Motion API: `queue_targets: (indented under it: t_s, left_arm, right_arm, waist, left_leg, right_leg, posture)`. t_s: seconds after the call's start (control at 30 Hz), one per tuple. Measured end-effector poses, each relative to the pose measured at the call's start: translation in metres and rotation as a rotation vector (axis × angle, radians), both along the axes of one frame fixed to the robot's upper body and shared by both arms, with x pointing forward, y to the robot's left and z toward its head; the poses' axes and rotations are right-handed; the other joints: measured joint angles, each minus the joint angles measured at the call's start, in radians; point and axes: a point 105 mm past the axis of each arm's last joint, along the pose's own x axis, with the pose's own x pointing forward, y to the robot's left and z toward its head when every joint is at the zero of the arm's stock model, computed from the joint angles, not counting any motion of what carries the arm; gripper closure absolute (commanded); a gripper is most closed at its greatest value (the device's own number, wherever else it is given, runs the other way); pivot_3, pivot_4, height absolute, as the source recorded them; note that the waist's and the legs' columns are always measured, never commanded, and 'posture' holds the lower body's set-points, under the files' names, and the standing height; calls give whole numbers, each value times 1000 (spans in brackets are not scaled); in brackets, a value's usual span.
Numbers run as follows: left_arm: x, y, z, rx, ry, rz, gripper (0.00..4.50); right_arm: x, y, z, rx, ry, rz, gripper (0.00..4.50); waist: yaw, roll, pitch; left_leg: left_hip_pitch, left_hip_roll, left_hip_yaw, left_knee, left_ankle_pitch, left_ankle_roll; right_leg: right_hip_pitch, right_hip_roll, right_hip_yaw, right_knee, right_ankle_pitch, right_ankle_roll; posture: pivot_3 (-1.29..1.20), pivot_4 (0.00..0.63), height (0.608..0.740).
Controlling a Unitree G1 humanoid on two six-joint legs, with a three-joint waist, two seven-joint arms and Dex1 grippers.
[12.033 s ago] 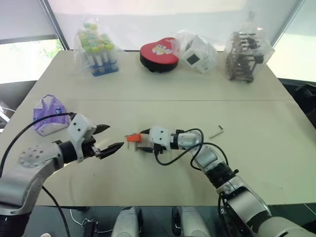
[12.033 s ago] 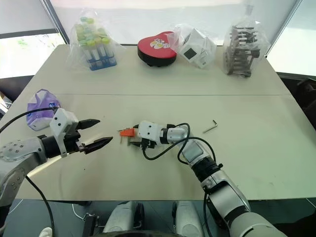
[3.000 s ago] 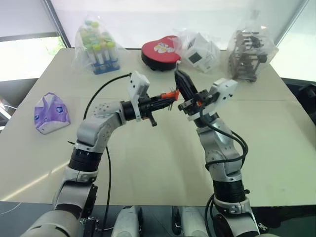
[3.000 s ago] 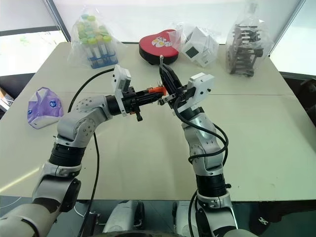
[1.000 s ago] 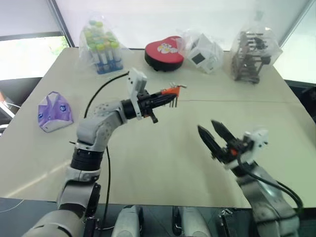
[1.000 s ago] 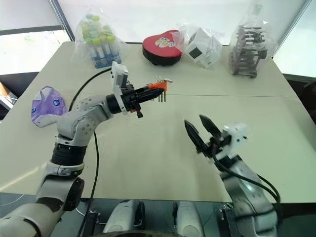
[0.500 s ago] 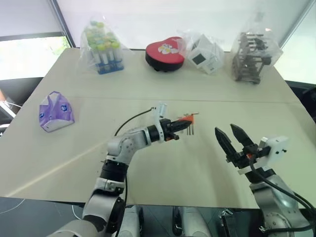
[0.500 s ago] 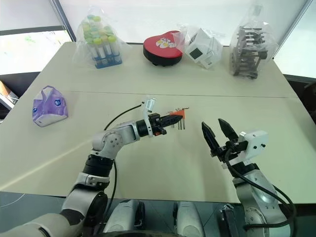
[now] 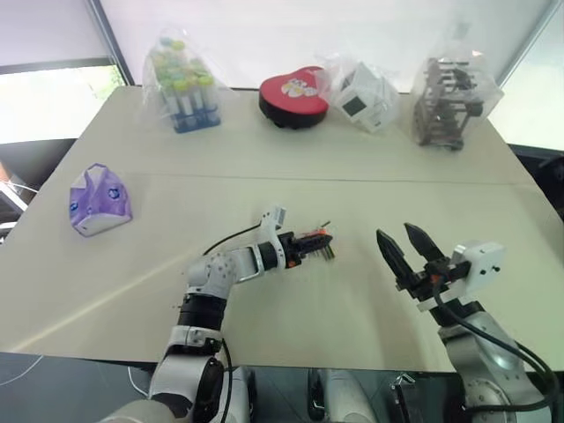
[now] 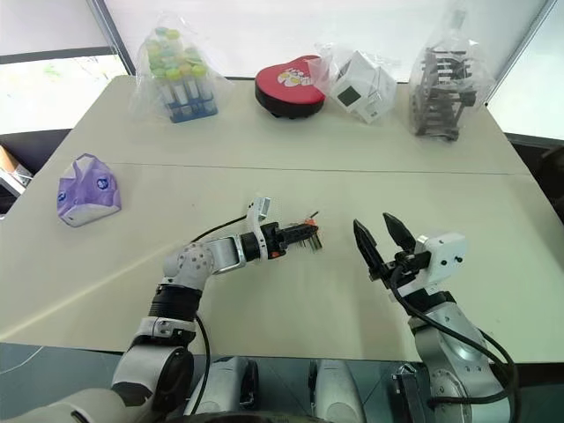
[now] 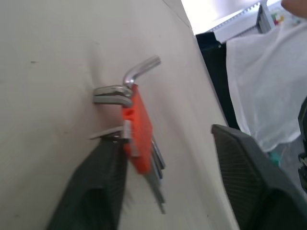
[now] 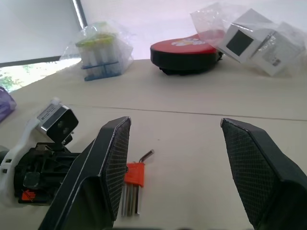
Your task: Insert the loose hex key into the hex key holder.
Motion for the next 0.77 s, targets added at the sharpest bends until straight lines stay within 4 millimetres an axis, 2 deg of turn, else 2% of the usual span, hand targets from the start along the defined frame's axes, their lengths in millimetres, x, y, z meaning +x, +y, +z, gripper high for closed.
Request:
queue_targets:
  t_s: [0.03, 0.27, 0.4, 0.6, 0.77]
  left_arm:
    - [-2, 1, 2, 30, -52, -18, 55]
    - [6, 27, 6, 298, -443, -5, 55]
    - [9, 41, 27, 352, -638, -1, 55]
    - [-2, 60, 50, 404, -796, -101, 55]
    - [-16, 75, 60, 420, -819, -207, 55]
  right_arm:
    - [0, 1, 0, -5, -1, 6, 1395]
    - [-2, 1, 0, -120, 22, 92, 1395]
    - [-6, 1, -4, -269, 83, 210, 1395]
    - [-10, -16, 7, -489, 160, 345, 1395]
    - [-10, -28, 18, -620, 208, 414, 1395]
  waist:
    - [-1, 0, 0]
    - [2, 1, -1]
    - [6, 1, -1]
    - [4, 1, -1]
    - [4, 0, 0]
  left_leg:
    - [1, 0, 0, 0, 0, 0]
    - [0, 0, 0, 0, 0, 0]
    - [-1, 0, 0, 0, 0, 0]
    - [-1, 0, 1, 0, -1, 1]
    - [-1, 0, 1, 0, -1, 1]
  right_leg:
    - [0, 0, 0, 0, 0, 0]
    - [0, 0, 0, 0, 0, -1]
    - [0, -2, 0, -2, 0, -1]
    - [0, -1, 0, -3, 0, -1]
    - [0, -1, 0, -3, 0, 0]
  posture:
    - [0, 150, 740]
    - [0, 150, 740]
    - [0, 150, 740]
    - [0, 150, 740]
    - [0, 150, 740]
